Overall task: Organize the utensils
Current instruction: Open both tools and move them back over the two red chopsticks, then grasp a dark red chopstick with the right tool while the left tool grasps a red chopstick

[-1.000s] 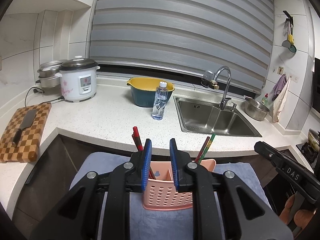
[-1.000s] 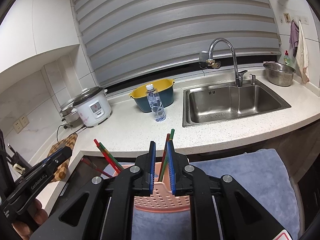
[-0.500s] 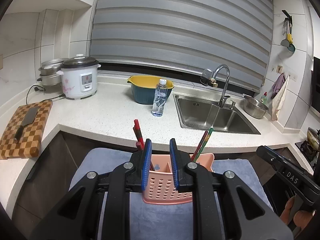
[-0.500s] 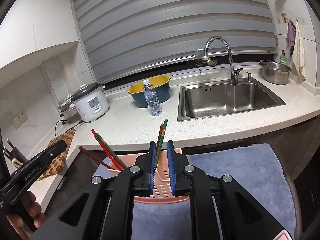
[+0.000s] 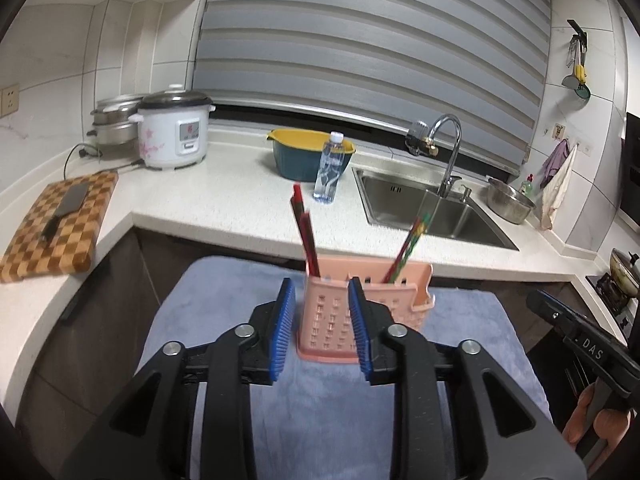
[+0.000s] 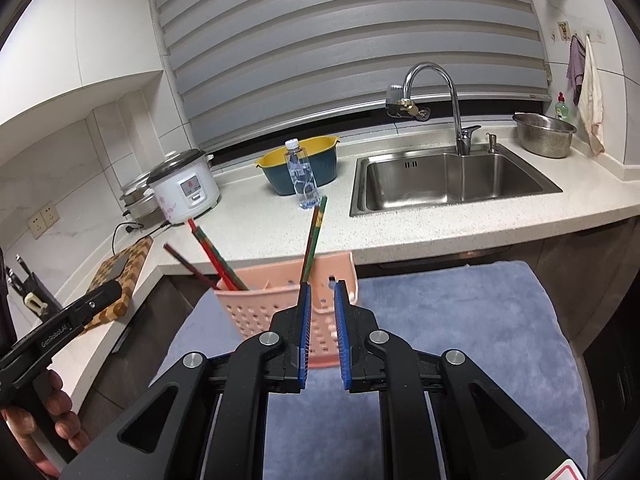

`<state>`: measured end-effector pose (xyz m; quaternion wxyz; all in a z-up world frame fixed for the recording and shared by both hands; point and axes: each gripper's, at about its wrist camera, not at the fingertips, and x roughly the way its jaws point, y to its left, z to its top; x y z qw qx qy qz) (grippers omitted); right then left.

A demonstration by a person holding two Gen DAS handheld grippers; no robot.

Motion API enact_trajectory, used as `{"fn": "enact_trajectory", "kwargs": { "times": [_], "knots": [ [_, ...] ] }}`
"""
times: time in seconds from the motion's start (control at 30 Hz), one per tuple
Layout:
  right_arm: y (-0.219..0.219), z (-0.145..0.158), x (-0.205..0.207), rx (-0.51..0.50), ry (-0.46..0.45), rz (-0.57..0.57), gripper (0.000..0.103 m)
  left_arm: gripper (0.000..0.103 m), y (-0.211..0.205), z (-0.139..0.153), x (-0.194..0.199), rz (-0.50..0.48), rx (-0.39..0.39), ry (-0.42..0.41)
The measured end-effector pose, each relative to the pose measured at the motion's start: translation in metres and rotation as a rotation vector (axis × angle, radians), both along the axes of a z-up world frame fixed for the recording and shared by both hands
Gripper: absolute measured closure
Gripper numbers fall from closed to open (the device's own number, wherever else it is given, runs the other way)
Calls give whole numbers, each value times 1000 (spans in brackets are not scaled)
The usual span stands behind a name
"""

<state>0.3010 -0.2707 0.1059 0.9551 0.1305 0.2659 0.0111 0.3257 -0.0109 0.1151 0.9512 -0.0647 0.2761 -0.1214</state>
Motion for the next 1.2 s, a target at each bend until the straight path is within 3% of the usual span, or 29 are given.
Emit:
{"fn": "enact_trajectory", "kwargs": {
  "times": [0.07, 0.2, 0.27, 0.37, 0.63, 0.8, 0.97, 1.2],
  "knots": [
    [2, -10, -16, -9, 11, 0, 79, 69, 3, -9, -14, -2, -8, 17],
    [9, -31, -49, -39, 52, 18, 76, 65, 5, -32, -46, -6, 9, 48],
    [14, -45, -66, -41, 88, 39, 73, 55, 7, -43, -64, -12, 6, 65],
    [28, -75, -103, -61, 158, 71, 73, 51, 7, -65, -94, -23, 24, 97],
    [66, -147, -193, -105, 322, 149, 73, 50, 10, -133, -173, -47, 41, 262],
    [88, -182, -235, -85, 407, 200, 73, 50, 14, -157, -205, -55, 45, 338],
    [103, -191, -253, -75, 423, 237, 72, 50, 10, -170, -233, -75, 64, 364],
    [119, -197, -262, -139, 442, 275, 74, 47, 11, -169, -248, -94, 65, 369]
  ]
}}
